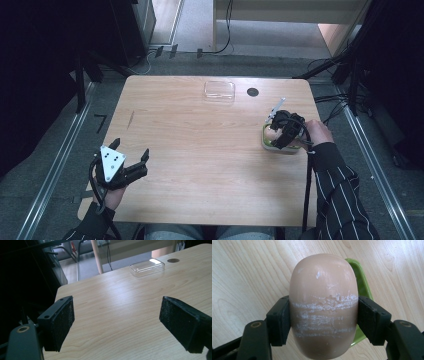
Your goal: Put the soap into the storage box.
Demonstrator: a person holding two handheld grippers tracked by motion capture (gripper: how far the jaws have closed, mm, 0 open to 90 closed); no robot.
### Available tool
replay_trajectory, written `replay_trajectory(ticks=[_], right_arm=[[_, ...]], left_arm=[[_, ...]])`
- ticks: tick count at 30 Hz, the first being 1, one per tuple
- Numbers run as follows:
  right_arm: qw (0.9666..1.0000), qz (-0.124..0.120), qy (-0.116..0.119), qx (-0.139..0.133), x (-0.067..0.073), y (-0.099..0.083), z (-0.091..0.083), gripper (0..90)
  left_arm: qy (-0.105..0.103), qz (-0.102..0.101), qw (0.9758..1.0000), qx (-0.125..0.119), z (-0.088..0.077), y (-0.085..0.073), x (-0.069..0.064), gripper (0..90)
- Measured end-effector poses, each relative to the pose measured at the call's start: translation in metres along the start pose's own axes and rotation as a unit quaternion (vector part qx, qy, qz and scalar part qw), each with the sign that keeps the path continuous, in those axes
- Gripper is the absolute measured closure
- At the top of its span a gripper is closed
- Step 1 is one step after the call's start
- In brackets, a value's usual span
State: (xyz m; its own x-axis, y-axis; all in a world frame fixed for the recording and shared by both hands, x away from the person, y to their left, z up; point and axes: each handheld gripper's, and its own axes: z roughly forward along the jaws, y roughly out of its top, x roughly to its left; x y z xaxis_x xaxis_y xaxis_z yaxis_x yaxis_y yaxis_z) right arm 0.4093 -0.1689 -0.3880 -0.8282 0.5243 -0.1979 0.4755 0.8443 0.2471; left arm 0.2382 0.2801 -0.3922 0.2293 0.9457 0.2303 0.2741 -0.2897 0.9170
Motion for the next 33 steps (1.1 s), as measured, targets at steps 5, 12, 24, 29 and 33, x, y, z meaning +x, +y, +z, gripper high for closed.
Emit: replay_trajectory(ticks=[5,12,24,29,33], right_arm=[[1.0000,-0.003,-0.002,0.003,-0.003,0.001,0.001,34.1],[1.0000,-0.004,-0.006,0.004,-0.007,0.002,0.005,34.1],[0.9999,-0.006,-0.008,0.012,-0.020,-0.002,0.015,34.1],[0.9999,-0.001,-0.006,0.014,-0.027,-0.007,0.020,34.1],[0.9999,-0.002,-0.007,0.012,-0.032,-0.010,0.025,34.1]], left_arm=[[-0.001,0.002,1.0000,0.001,0.001,0.000,-0.001,13.2],[0.000,0.001,1.0000,0.002,0.000,0.000,-0.001,13.3],[0.001,0.002,1.0000,0.003,0.000,-0.001,0.000,13.2],[0.001,0.002,1.0000,0.003,0.000,-0.001,0.000,13.2],[0.001,0.004,1.0000,0.004,0.000,-0.001,-0.001,13.3]])
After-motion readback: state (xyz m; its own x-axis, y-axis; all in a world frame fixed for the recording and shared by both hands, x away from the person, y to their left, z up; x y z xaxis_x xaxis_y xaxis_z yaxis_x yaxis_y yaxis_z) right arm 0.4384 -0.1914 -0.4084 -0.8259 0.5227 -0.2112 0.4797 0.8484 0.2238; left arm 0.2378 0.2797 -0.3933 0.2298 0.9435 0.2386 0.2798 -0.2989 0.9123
